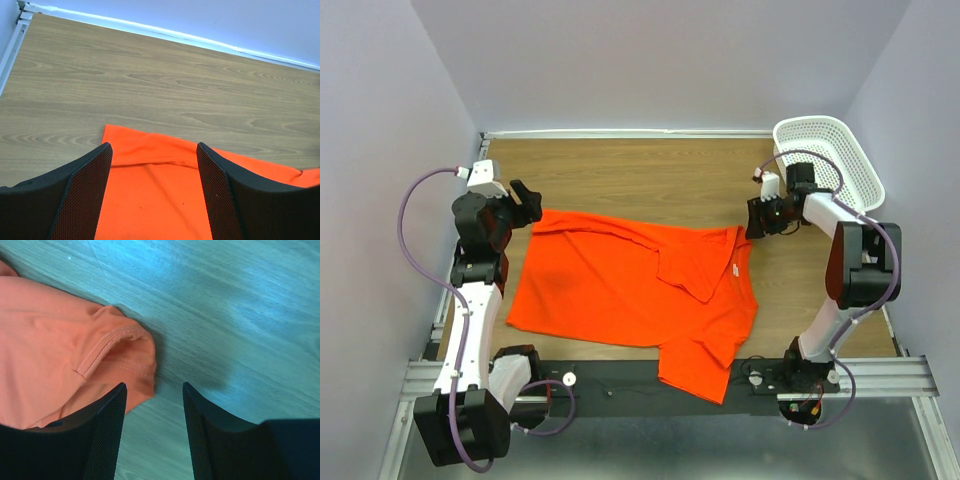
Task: Fold and stack the t-shirts
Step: Fold the tshirt
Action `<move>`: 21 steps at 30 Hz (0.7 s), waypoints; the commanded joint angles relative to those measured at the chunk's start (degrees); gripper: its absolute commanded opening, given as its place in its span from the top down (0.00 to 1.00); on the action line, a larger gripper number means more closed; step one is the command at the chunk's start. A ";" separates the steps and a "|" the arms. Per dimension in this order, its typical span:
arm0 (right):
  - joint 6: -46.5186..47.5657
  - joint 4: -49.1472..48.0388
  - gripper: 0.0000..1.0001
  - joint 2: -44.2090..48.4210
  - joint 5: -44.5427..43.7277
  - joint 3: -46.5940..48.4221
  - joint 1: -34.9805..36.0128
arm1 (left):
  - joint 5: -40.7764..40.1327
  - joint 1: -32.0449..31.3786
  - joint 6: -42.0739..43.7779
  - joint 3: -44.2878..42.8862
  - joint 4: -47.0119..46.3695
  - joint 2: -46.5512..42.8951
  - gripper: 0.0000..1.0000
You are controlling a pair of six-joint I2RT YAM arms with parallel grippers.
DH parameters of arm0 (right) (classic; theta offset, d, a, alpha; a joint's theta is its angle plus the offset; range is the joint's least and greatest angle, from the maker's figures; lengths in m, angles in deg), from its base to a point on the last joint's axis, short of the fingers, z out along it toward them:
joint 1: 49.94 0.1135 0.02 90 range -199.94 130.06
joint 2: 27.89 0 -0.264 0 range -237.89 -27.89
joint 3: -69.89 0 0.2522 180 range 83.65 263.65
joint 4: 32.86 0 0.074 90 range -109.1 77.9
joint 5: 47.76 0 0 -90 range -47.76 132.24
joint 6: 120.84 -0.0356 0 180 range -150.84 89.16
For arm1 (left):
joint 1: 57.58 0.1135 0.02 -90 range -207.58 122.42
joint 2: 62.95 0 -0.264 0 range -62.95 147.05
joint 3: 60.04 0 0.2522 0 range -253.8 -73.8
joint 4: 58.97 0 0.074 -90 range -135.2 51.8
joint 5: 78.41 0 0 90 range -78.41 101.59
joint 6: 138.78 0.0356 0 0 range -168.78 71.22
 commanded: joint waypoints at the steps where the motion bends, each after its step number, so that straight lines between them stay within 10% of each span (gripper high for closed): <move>1: -0.32 -1.13 0.44 -2.41 0.21 0.49 0.04 | 0.48 -0.13 -0.78 0.75 -0.69 1.64 0.24; 21: 0.38 0.01 0.51 -9.62 10.84 3.04 -1.28 | 0.03 6.10 -14.22 -1.10 3.54 28.02 0.23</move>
